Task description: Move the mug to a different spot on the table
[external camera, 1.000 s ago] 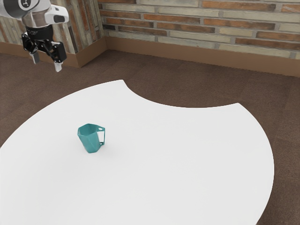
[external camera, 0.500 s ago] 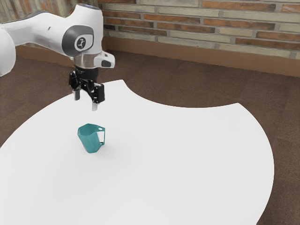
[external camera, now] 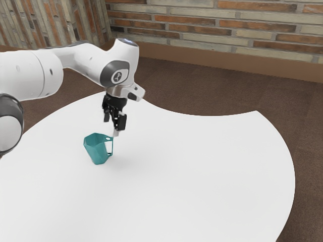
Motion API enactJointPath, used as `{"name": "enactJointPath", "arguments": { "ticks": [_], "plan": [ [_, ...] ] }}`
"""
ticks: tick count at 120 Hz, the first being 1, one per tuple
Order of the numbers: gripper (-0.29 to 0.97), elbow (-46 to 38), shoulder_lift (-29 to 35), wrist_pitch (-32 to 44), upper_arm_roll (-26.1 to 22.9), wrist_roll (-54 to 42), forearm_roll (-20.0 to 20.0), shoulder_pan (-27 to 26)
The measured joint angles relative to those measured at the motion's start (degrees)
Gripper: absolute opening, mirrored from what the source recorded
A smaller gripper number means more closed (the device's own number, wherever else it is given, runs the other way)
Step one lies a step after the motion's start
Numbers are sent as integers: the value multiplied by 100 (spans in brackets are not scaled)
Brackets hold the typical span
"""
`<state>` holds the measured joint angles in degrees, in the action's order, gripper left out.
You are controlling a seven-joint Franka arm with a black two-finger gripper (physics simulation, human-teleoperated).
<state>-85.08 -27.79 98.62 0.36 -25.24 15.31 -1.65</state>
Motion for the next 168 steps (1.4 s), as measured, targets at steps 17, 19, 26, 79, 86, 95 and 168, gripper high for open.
{"name": "enactJointPath", "arguments": {
  "ticks": [17, 19, 26, 79, 86, 95, 168],
  "plan": [
    [68, 112, -331, 273, -1, -453, 37, 54],
    [68, 115, -365, 299, -1, -501, 37, 74],
    [68, 119, -440, 375, -2, -658, 36, 146],
    [68, 277, -795, 831, -10, -1500, 8, 281],
    [68, 284, -811, 855, -2, -1573, -11, 286],
    [68, 287, -824, 878, 11, -1659, -35, 294],
    [68, 209, -957, 927, 26, -2066, -275, 456]
  ]
}}
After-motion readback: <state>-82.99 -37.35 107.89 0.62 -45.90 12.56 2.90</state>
